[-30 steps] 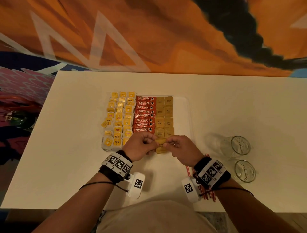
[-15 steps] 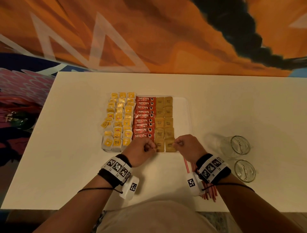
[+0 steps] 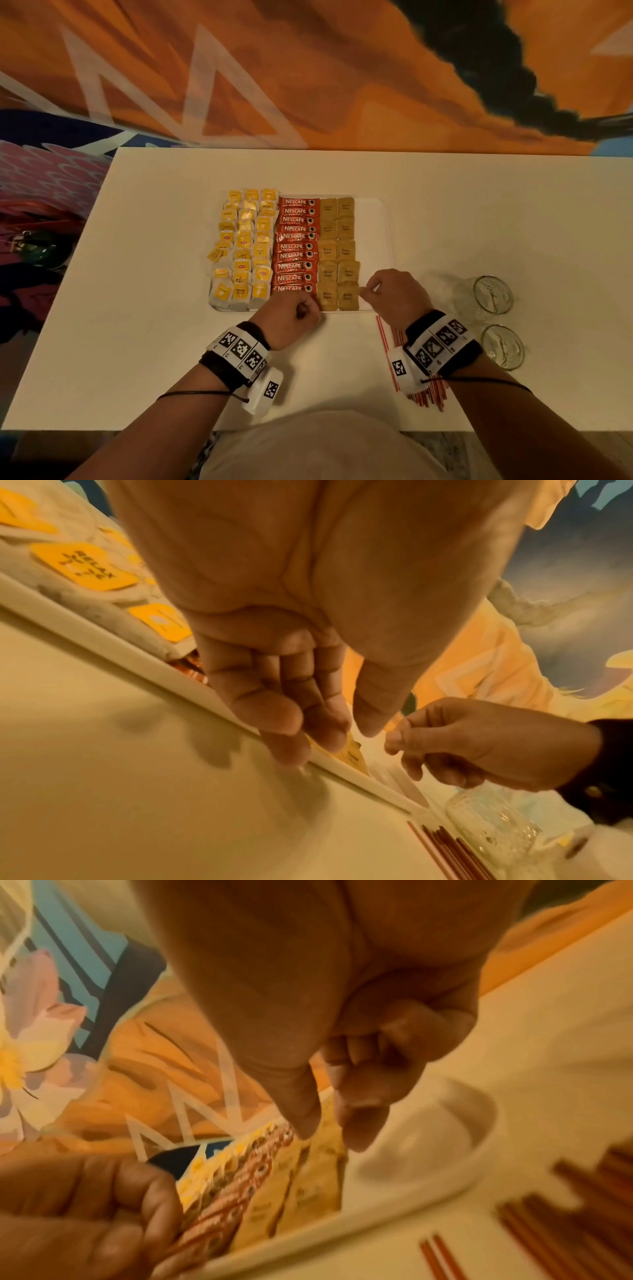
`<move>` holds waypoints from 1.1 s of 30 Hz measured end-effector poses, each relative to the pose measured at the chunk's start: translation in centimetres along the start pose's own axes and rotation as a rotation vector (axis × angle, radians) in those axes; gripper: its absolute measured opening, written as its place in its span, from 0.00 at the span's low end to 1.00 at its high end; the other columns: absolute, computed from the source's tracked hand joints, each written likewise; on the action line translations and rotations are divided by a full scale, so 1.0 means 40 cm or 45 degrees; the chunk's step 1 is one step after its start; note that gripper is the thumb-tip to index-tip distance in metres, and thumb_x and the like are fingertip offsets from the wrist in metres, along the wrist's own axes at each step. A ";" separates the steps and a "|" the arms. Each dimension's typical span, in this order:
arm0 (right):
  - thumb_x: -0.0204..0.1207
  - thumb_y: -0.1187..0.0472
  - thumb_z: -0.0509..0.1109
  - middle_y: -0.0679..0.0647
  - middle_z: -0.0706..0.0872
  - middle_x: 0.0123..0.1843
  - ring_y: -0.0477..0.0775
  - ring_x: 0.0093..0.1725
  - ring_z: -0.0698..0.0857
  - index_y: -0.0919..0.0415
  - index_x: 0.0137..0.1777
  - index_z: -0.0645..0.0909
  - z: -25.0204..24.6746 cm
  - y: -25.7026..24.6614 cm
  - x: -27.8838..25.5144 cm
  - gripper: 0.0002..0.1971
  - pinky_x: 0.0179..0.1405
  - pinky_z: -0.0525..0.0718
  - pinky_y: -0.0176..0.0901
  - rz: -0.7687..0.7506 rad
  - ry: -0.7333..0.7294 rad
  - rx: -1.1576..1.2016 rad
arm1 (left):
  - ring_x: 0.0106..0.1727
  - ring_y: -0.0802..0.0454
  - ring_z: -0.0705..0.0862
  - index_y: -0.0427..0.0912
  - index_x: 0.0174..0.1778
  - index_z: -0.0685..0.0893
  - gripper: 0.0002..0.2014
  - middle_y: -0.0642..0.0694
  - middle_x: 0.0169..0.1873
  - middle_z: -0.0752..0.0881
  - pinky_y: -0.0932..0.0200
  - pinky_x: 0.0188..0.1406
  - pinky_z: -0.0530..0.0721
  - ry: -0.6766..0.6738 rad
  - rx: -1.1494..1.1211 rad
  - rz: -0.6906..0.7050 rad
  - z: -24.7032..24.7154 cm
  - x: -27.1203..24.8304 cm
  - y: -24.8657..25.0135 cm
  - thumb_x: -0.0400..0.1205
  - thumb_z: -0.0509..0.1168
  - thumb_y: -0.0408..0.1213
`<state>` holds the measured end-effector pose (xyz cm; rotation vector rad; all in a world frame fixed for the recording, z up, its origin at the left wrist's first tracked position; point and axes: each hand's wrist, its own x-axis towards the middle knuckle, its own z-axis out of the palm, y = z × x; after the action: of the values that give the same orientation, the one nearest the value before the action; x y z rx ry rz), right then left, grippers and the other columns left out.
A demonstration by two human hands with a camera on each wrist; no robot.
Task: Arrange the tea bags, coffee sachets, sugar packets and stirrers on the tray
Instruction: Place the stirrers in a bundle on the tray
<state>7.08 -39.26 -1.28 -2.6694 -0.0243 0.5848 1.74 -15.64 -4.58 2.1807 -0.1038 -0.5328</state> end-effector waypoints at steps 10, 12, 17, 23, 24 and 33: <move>0.82 0.44 0.66 0.50 0.88 0.39 0.52 0.39 0.86 0.56 0.45 0.85 -0.084 0.139 -0.096 0.17 0.39 0.82 0.44 0.081 -0.057 -0.330 | 0.36 0.66 0.82 0.54 0.40 0.85 0.06 0.61 0.35 0.85 0.74 0.37 0.76 -0.158 0.190 0.153 0.073 0.007 0.037 0.82 0.70 0.49; 0.83 0.43 0.65 0.50 0.86 0.35 0.51 0.35 0.84 0.57 0.43 0.83 -0.078 0.164 -0.118 0.18 0.35 0.79 0.42 0.113 -0.080 -0.365 | 0.35 0.65 0.80 0.55 0.41 0.84 0.06 0.60 0.34 0.83 0.68 0.38 0.77 -0.208 0.254 0.154 0.096 0.014 0.048 0.82 0.69 0.50; 0.86 0.47 0.62 0.48 0.80 0.31 0.49 0.32 0.81 0.55 0.34 0.74 -0.061 0.193 -0.173 0.19 0.31 0.76 0.40 0.180 -0.126 -0.406 | 0.33 0.59 0.78 0.52 0.40 0.82 0.11 0.57 0.31 0.80 0.61 0.36 0.74 -0.303 0.437 0.163 0.155 0.027 0.095 0.82 0.65 0.53; 0.82 0.60 0.62 0.53 0.88 0.40 0.54 0.37 0.84 0.56 0.37 0.78 -0.035 0.205 -0.205 0.12 0.35 0.80 0.42 0.192 -0.224 -0.465 | 0.33 0.50 0.80 0.45 0.35 0.79 0.16 0.49 0.30 0.82 0.55 0.36 0.79 -0.336 0.498 0.167 0.219 0.032 0.157 0.80 0.65 0.53; 0.81 0.62 0.61 0.53 0.86 0.39 0.54 0.36 0.83 0.55 0.35 0.76 -0.032 0.203 -0.207 0.12 0.35 0.79 0.42 0.187 -0.231 -0.472 | 0.32 0.50 0.80 0.45 0.34 0.79 0.15 0.49 0.29 0.82 0.55 0.35 0.79 -0.340 0.495 0.161 0.225 0.034 0.163 0.80 0.65 0.52; 0.78 0.59 0.66 0.51 0.84 0.31 0.53 0.31 0.85 0.58 0.31 0.78 -0.022 0.178 -0.188 0.13 0.26 0.77 0.40 0.154 -0.366 -0.250 | 0.42 0.50 0.80 0.48 0.51 0.83 0.23 0.50 0.44 0.78 0.53 0.42 0.82 -0.379 0.639 0.190 0.238 0.022 0.179 0.74 0.70 0.65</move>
<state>0.09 -46.88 -0.35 -2.7639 -0.0020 1.0511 -0.59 -27.36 -4.40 2.5298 -0.6138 -0.8087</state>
